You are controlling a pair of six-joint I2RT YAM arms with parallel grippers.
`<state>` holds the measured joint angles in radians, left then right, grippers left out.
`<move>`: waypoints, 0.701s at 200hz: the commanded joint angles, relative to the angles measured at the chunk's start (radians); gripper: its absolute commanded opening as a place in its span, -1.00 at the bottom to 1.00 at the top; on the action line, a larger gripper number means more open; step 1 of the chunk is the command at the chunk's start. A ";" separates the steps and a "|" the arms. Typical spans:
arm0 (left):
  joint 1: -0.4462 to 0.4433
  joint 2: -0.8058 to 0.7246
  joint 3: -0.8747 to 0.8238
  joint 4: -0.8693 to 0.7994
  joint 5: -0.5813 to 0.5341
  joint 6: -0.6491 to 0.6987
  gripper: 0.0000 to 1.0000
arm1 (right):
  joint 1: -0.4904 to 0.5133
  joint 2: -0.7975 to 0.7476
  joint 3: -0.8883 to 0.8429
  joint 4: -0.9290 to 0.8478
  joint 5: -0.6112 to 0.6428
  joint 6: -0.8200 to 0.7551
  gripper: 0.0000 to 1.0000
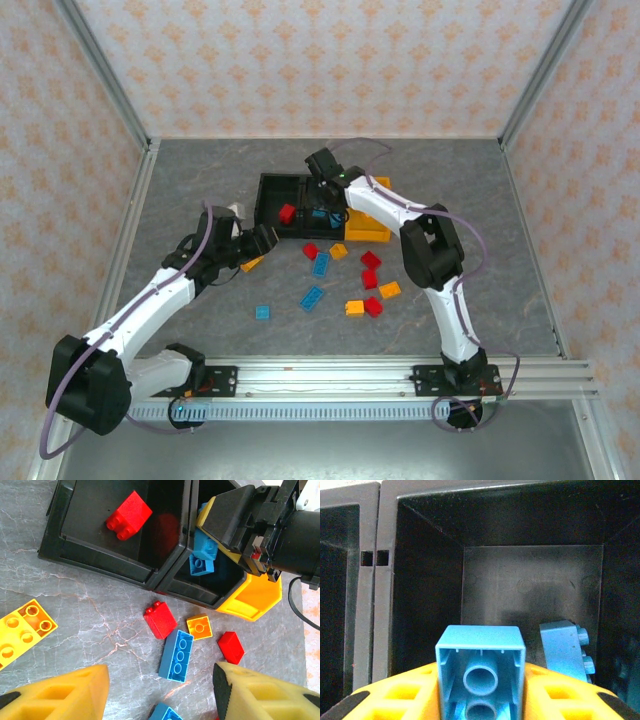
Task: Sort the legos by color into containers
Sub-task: Place the lego in the container.
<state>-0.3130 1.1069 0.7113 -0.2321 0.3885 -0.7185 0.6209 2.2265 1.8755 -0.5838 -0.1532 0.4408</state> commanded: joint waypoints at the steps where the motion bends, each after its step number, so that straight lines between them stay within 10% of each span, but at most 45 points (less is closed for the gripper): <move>1: 0.006 0.007 0.006 -0.015 -0.009 -0.015 0.17 | -0.003 -0.001 -0.015 -0.005 0.027 0.006 -0.12; 62: 0.006 0.010 0.009 -0.027 0.004 -0.004 0.18 | 0.019 -0.140 -0.057 -0.005 0.059 -0.028 0.02; 140: -0.050 0.026 -0.007 0.010 0.199 0.089 0.21 | 0.038 -0.609 -0.565 0.029 0.096 -0.083 0.18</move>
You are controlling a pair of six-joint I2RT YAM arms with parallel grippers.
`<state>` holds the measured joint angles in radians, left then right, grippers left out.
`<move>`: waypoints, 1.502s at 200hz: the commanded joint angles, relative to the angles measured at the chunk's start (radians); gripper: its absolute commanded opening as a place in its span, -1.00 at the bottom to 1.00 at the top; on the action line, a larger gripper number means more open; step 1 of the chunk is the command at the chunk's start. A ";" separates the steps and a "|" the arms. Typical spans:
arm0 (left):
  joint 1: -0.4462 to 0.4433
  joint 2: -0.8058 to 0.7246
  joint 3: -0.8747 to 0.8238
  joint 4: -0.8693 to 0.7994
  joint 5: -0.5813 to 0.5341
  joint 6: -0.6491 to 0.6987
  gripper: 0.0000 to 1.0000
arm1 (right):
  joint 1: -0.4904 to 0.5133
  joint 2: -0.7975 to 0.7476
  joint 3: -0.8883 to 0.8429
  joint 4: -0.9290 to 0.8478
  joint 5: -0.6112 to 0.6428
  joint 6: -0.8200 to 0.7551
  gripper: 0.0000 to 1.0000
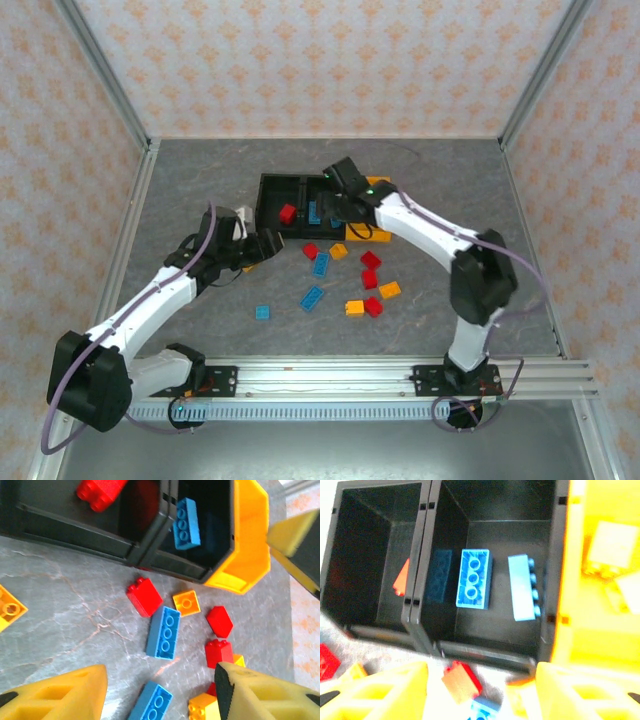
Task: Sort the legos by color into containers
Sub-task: Pick up the lego from the center of the table.
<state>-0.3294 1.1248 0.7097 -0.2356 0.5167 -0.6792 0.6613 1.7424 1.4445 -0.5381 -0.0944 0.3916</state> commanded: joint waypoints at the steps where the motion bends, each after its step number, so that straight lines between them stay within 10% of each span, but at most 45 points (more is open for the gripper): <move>1: -0.036 0.009 -0.006 0.013 0.071 0.051 0.21 | -0.002 -0.130 -0.140 -0.018 0.037 -0.035 0.18; 64: -0.155 0.077 -0.026 0.081 0.078 0.053 0.21 | -0.002 -0.365 -0.485 -0.032 0.014 -0.083 0.34; 139: -0.196 0.089 -0.051 0.103 0.009 0.021 0.21 | -0.002 -0.267 -0.581 0.054 -0.009 -0.080 0.28; 300: -0.197 0.075 -0.083 0.099 -0.054 0.006 0.20 | 0.000 -0.159 -0.556 0.054 -0.042 -0.096 -0.35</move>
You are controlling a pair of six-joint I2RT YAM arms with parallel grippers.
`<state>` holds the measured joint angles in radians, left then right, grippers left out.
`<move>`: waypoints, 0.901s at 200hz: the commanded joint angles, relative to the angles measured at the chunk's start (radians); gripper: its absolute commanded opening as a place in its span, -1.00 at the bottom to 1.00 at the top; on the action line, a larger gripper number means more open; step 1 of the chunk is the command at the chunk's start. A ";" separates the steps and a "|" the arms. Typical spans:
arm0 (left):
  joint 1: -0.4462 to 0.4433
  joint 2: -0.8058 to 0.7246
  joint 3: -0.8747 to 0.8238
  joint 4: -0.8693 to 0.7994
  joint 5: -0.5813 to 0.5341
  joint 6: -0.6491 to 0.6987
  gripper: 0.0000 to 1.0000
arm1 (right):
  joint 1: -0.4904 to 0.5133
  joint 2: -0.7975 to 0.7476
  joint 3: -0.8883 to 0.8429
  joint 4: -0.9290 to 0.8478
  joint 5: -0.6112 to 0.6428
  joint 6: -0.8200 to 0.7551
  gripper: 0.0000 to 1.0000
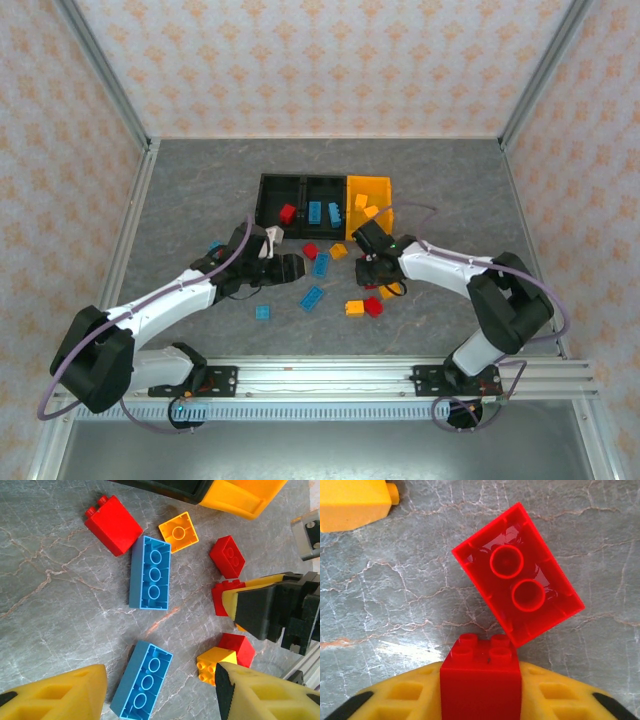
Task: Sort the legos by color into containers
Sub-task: Pick up the lego from the center of the table, then place the lego in the container.
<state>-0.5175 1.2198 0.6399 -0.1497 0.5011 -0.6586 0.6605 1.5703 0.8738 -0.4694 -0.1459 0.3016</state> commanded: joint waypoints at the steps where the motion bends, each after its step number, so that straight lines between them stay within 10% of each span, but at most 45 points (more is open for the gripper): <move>1: -0.009 -0.020 -0.013 0.013 -0.038 -0.015 0.20 | 0.000 0.013 0.015 -0.016 0.009 -0.006 -0.36; 79: 0.101 -0.136 0.005 -0.068 -0.146 -0.096 0.21 | 0.000 -0.047 0.261 -0.086 -0.047 -0.013 -0.45; 180: 0.288 -0.235 0.053 -0.188 -0.218 -0.128 0.23 | 0.049 0.407 0.876 -0.075 -0.189 -0.009 -0.45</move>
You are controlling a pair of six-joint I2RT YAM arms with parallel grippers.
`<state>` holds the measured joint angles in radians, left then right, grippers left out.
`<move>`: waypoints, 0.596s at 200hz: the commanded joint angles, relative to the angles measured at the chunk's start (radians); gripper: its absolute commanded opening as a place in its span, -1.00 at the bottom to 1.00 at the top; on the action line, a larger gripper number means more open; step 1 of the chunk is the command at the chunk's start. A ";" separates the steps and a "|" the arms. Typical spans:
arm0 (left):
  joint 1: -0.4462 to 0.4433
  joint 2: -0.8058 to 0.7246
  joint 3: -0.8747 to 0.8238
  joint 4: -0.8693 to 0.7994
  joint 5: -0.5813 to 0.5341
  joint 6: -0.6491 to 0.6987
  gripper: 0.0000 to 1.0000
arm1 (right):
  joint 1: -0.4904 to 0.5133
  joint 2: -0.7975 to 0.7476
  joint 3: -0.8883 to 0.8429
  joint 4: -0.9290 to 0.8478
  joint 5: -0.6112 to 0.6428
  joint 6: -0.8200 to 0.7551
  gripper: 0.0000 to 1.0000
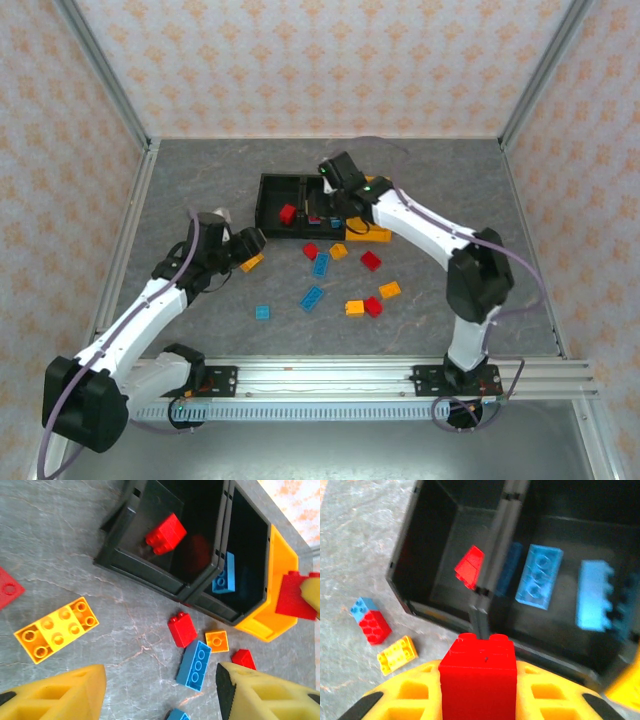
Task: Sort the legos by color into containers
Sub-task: Place the lego in the container.
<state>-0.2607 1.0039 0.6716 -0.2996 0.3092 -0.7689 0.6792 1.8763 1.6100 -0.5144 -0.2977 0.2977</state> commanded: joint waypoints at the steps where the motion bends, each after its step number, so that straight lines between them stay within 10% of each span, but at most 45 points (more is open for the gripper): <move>1: 0.033 -0.019 0.023 -0.039 -0.026 -0.017 0.23 | 0.030 0.107 0.147 -0.032 -0.038 -0.004 -0.45; 119: 0.083 -0.027 -0.024 -0.025 0.004 -0.039 0.23 | 0.042 0.559 0.633 -0.094 -0.109 0.017 -0.40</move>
<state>-0.1867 0.9901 0.6613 -0.3115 0.3061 -0.7895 0.7231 2.4050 2.1956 -0.5846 -0.3832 0.3050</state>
